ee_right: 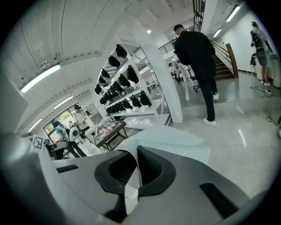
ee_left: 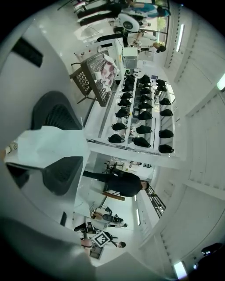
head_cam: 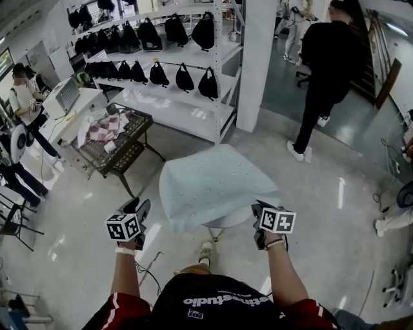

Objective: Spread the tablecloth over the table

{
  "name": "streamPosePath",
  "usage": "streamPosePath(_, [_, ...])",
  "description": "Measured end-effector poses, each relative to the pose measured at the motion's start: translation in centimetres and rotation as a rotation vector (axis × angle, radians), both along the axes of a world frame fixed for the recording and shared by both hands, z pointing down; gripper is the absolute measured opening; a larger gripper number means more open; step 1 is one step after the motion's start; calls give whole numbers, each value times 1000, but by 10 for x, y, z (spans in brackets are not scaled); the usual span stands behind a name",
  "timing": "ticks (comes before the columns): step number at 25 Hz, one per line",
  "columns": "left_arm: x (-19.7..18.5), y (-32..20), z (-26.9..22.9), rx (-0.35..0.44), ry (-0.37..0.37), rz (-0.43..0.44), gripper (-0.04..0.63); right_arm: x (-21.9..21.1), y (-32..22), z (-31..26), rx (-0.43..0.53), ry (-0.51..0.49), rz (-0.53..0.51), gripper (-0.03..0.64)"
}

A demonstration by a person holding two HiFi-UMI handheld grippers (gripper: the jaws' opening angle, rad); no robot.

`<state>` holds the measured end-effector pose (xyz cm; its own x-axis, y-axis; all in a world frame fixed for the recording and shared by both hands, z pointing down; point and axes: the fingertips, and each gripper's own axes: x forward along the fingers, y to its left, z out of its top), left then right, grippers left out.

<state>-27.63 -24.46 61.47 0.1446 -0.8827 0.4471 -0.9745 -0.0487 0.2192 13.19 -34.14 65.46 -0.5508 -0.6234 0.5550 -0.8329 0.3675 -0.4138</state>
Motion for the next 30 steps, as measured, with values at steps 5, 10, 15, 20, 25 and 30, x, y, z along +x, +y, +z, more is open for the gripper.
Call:
streamPosePath(5, [18,5,-7,17,26,38,196,-14,9,14,-6,50,-37,29])
streamPosePath(10, [49,-1,-15,51,65,80,196,-3,9,22,-5,83,-30,31])
streamPosePath(15, [79,-4,-15,54,64,130,192,20,9,31,0,115,4,32])
streamPosePath(20, [95,-2,-17,51,64,158,187,32,13,29,32,191,-3,37])
streamPosePath(25, [105,-2,-22,57,62,171,187,39,24,37,23,251,-35,89])
streamPosePath(30, [116,-10,-22,66,59,186,187,59,30,47,-22,245,-18,106])
